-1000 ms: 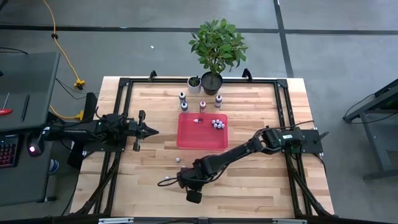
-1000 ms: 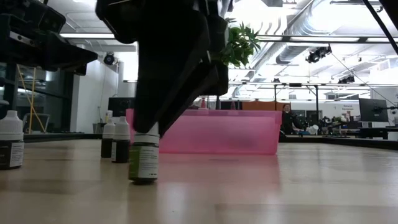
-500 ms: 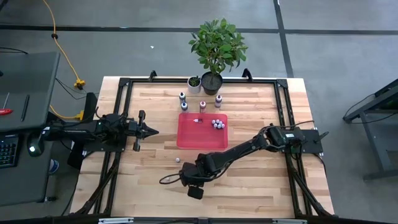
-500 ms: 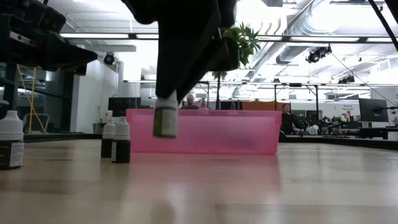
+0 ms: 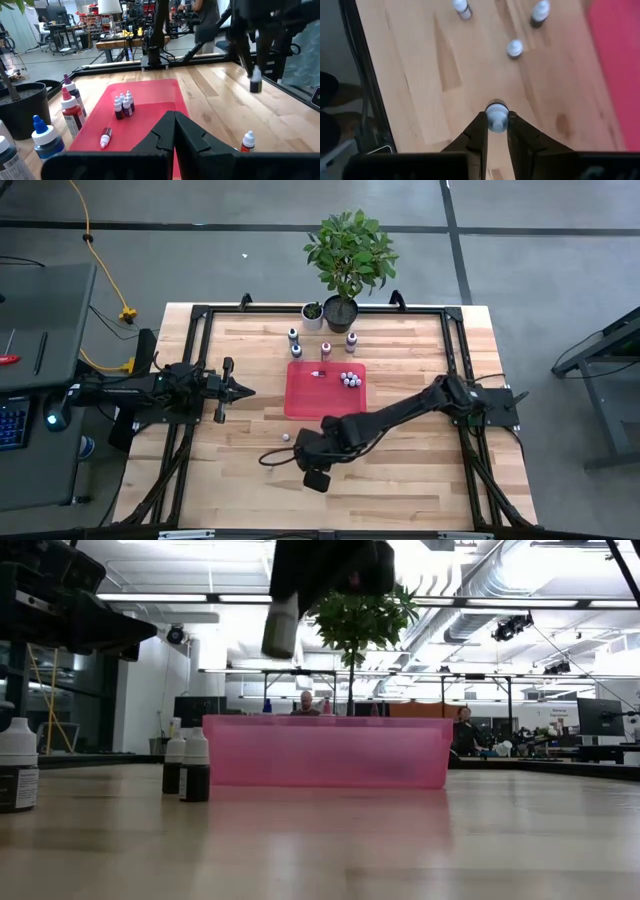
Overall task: Pick & Place food coloring
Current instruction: Put the small green food coloring bottle into the pink container
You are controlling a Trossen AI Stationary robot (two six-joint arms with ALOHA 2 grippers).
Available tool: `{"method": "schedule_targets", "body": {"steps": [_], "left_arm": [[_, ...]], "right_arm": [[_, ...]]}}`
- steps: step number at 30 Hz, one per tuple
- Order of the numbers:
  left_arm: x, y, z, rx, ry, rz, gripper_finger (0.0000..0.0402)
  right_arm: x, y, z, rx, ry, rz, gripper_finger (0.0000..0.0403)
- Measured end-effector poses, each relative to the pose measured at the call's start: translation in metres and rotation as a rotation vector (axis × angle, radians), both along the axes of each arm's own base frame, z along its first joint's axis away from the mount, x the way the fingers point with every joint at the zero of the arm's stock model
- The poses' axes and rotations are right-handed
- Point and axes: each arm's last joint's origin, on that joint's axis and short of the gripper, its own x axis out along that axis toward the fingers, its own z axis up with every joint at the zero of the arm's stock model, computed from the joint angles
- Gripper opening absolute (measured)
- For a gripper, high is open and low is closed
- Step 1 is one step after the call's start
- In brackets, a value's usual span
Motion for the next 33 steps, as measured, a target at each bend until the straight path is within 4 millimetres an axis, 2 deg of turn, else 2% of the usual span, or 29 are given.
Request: {"method": "schedule_targets", "body": {"steps": [7,14,22,25,33], "left_arm": [[0.0,0.0,0.0,0.0,0.0,0.0,0.0],[0.0,0.0,0.0,0.0,0.0,0.0,0.0],[0.0,0.0,0.0,0.0,0.0,0.0,0.0],[0.0,0.0,0.0,0.0,0.0,0.0,0.0],[0.0,0.0,0.0,0.0,0.0,0.0,0.0]], "right_arm": [[-0.015,-0.013,0.029,-0.004,-0.002,-0.003,0.0046],[-0.026,-0.037,0.054,-0.01,-0.019,-0.084,0.0046],[-0.037,-0.062,0.077,-0.052,-0.042,-0.082,0.0046],[-0.041,-0.074,0.082,-0.062,-0.025,-0.109,0.0046],[-0.046,-0.114,0.079,-0.095,0.091,-0.27,0.0046]]}}
